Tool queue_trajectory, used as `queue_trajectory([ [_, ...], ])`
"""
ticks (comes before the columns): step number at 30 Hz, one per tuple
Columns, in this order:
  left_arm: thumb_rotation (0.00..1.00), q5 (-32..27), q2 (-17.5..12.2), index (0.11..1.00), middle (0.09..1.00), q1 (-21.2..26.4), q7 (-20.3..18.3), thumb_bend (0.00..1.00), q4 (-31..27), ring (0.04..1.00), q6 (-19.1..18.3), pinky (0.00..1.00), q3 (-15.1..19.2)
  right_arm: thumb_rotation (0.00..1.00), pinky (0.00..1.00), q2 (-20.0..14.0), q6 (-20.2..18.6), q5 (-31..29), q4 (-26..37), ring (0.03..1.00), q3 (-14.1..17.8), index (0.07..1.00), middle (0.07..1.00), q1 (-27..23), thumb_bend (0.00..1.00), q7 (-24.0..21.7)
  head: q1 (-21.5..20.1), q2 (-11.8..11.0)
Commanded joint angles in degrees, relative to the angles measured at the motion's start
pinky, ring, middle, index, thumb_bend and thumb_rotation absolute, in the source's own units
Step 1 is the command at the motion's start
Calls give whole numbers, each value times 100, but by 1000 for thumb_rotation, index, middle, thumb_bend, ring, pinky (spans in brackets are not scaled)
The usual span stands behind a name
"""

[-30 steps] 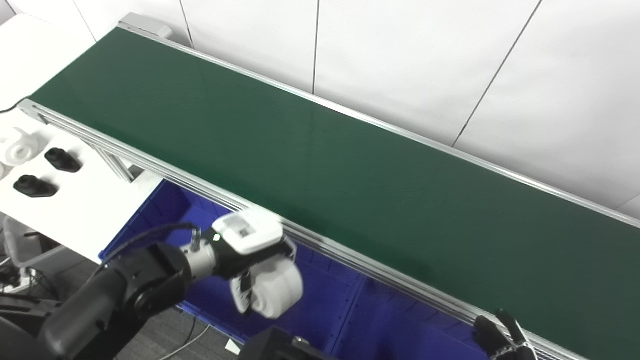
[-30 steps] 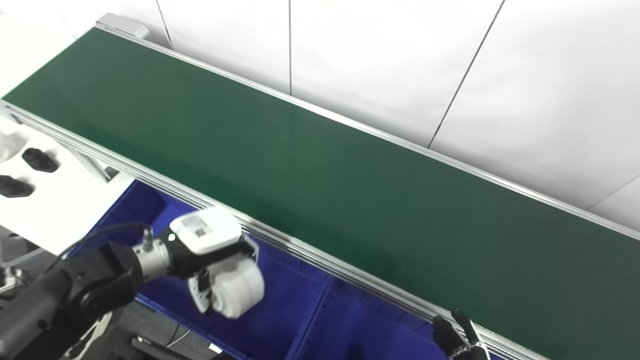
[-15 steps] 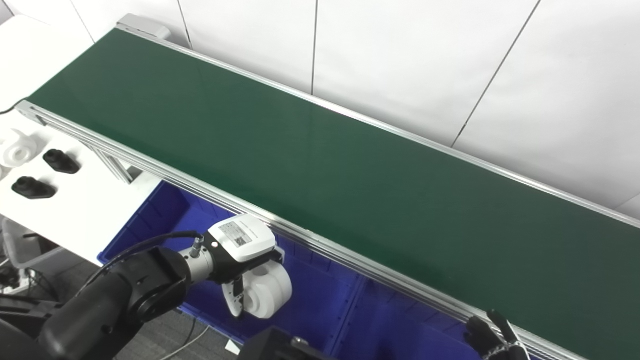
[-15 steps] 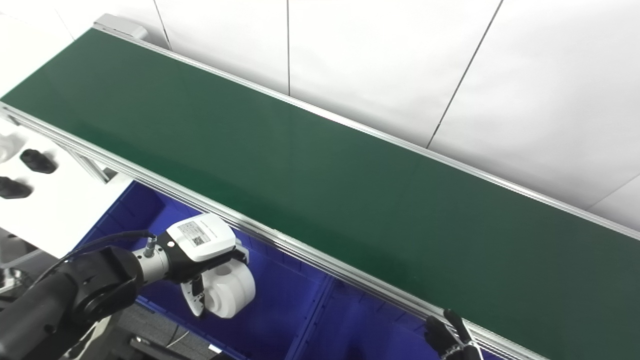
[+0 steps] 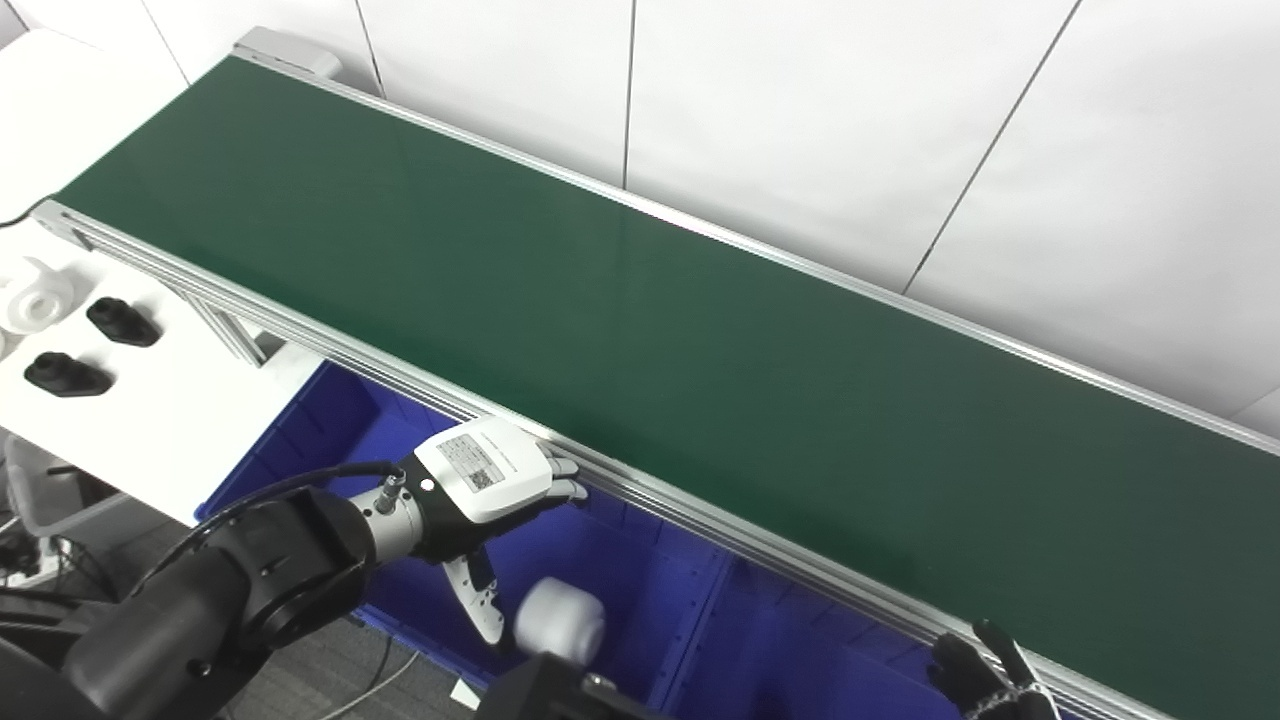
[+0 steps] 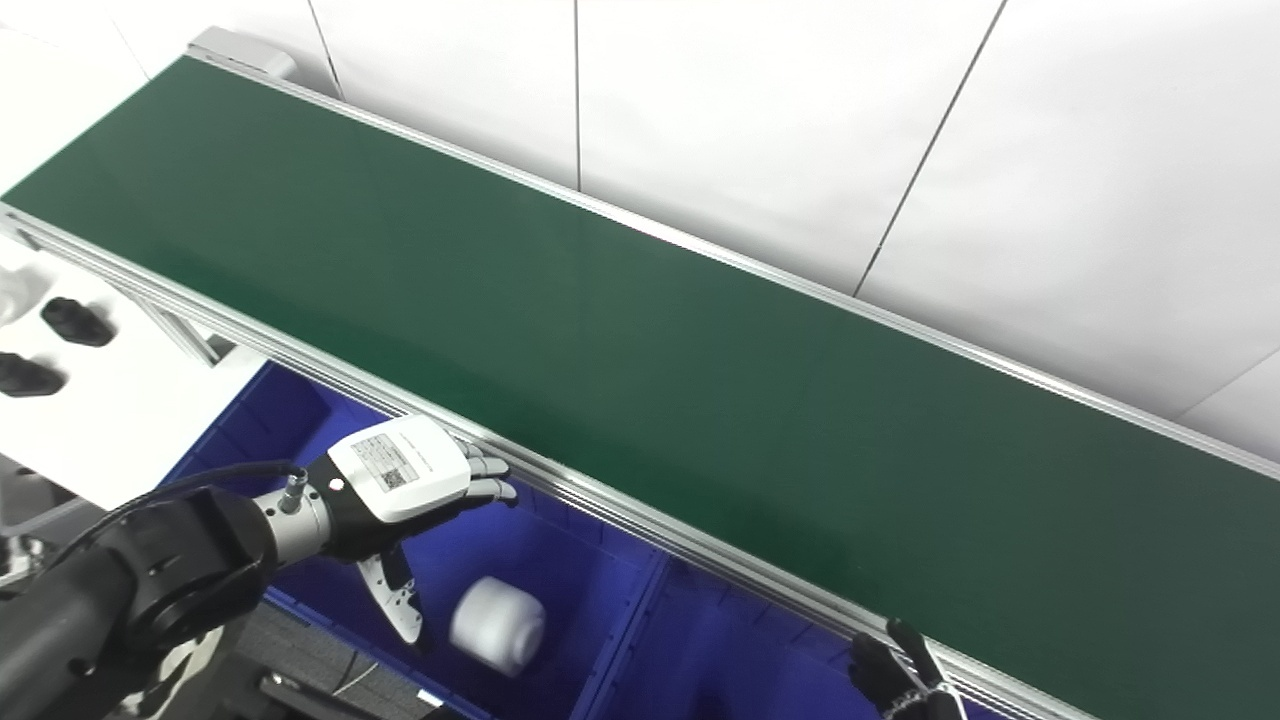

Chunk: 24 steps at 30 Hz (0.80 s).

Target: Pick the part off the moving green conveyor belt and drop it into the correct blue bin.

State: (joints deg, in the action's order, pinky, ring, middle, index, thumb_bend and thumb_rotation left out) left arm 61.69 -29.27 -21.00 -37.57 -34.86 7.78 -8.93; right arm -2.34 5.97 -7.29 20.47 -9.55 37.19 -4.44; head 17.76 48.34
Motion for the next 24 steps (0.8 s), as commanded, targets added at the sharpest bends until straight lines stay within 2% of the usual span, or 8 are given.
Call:
queue_trajectory([
  [1, 692, -1051, 85, 924, 943, -43, 125, 1000, -298, 884, -254, 809, 216, 1000, 819, 71, 338, 34, 143, 785, -19, 800, 737, 68, 848, -24, -189, 62],
  [2, 564, -1981, 208, 909, 937, -89, 209, 1000, -330, 890, -436, 799, 352, 996, 811, 90, 345, 60, 149, 790, -32, 803, 756, 77, 845, -16, -283, 88],
  [4, 512, -3949, 534, 932, 959, -186, 258, 959, -397, 907, -1019, 779, 667, 992, 800, 145, 404, 161, 147, 787, -69, 804, 766, 88, 843, 19, -602, 168],
  [6, 502, -5131, 901, 970, 986, -302, 410, 843, -342, 940, -1369, 791, 966, 985, 787, 218, 489, 311, 136, 787, -114, 815, 785, 101, 845, 75, -986, 235],
  [9, 674, -6203, 1377, 997, 999, -471, 693, 766, -212, 994, -1571, 955, 1360, 966, 779, 354, 668, 619, 100, 808, -200, 854, 825, 138, 871, 181, -1487, 295],
  [13, 808, -7072, 1609, 1000, 1000, -537, 747, 815, 92, 1000, -1428, 999, 1767, 974, 822, 620, 845, 1064, 18, 862, -410, 909, 883, 194, 873, 373, -2827, 334],
  [19, 770, -7860, 1829, 1000, 1000, -237, 841, 941, 272, 1000, -1633, 1000, 1961, 976, 868, 1045, 726, 1529, -6, 894, -835, 945, 913, 199, 921, 690, -3957, 374],
  [24, 790, -7933, 1772, 1000, 1000, -90, 1107, 986, 133, 1000, -1793, 1000, 1734, 963, 908, 1297, 557, 1758, 9, 905, -1072, 943, 920, 224, 929, 939, -4618, 437],
])
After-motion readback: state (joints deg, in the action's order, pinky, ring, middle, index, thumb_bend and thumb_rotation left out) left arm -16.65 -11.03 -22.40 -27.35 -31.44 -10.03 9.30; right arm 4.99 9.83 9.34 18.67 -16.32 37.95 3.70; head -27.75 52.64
